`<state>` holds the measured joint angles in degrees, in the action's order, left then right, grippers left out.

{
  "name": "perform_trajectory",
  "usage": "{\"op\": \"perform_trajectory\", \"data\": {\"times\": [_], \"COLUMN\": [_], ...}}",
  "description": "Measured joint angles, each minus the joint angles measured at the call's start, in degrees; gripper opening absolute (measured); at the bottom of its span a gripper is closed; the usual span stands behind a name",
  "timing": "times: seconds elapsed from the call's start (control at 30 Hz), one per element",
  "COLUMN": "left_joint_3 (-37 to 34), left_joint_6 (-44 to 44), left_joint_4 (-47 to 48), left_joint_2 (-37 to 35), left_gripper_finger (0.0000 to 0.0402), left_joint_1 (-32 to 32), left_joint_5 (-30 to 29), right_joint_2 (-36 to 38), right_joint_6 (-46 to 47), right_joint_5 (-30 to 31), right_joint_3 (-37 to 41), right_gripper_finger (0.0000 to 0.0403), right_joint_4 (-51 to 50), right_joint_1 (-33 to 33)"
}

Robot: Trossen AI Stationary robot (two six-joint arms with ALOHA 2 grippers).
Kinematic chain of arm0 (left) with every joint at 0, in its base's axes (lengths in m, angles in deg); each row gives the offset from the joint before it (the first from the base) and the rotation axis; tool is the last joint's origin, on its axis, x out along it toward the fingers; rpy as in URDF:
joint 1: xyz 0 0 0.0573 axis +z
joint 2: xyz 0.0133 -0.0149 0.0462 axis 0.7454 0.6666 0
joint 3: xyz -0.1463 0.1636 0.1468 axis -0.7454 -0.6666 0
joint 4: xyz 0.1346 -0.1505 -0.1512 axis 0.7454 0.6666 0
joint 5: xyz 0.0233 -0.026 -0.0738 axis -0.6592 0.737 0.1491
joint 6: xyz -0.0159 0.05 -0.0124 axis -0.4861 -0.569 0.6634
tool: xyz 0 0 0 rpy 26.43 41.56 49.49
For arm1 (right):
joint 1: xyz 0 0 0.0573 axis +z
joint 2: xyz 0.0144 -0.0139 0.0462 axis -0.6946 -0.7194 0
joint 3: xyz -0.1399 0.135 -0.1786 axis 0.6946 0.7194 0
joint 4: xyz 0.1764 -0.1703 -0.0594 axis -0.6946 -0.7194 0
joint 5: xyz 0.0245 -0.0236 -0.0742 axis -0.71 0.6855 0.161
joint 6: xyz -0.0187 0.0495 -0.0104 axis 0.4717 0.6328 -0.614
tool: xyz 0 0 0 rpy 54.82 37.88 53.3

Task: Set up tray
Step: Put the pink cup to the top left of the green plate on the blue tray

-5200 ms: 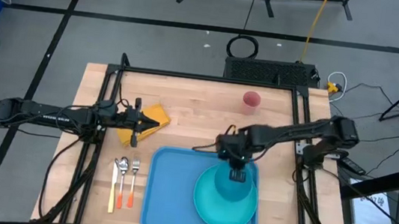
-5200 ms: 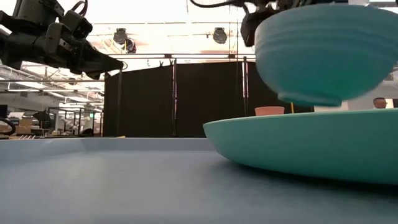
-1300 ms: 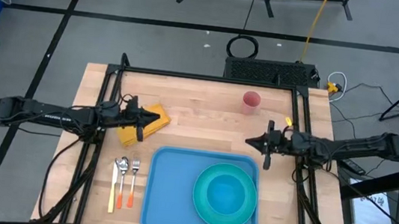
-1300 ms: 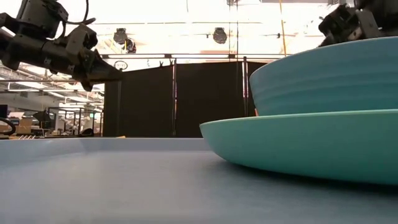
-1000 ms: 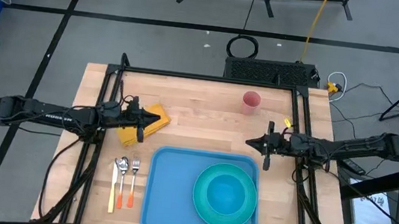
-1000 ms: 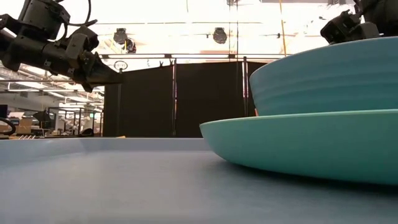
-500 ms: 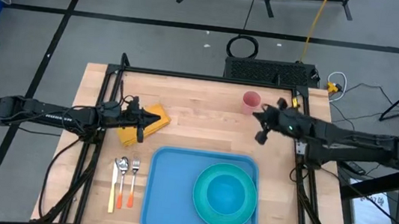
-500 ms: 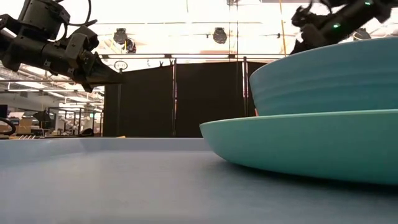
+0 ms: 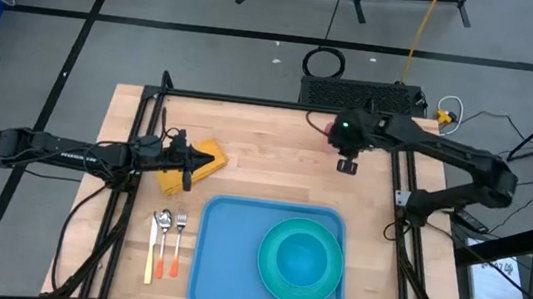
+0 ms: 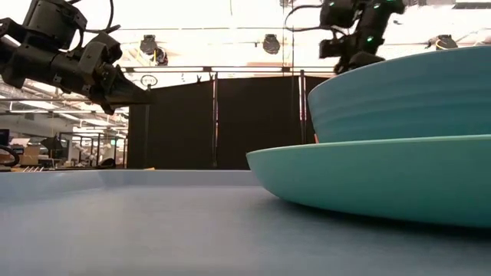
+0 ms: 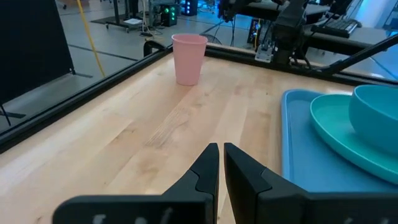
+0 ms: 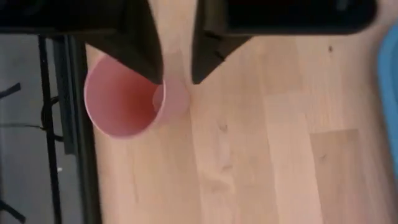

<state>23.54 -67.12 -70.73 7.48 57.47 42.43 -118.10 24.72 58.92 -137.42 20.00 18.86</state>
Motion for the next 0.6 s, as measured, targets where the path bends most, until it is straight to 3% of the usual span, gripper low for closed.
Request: {"op": "perform_trajectory", "data": {"times": [0.1, 0.3, 0.43, 0.6], "left_joint_3": [0.0, 0.0, 0.0, 0.0], "left_joint_6": [0.0, 0.0, 0.0, -0.3], "left_joint_4": [1.1, 2.1, 2.3, 2.7], "left_joint_2": [0.0, 0.0, 0.0, 0.0], "left_gripper_finger": [0.0026, 0.0026, 0.0026, 0.0026], "left_joint_1": [0.0, 0.0, 0.0, 0.0], "left_joint_5": [0.0, 0.0, 0.0, 0.5], "right_joint_2": [-3.1, -7.4, -8.4, -9.7], "right_joint_6": [-3.8, -3.9, -4.0, -4.4], "right_joint_5": [0.7, 9.8, 6.6, 1.5], "right_joint_3": [-0.7, -0.7, -0.7, -0.7], "right_gripper_finger": [0.0145, 0.0255, 0.028, 0.0276], "right_joint_4": [0.4, 2.7, 4.0, 4.2], "right_joint_1": [0.0, -3.1, -6.4, -8.8]}}
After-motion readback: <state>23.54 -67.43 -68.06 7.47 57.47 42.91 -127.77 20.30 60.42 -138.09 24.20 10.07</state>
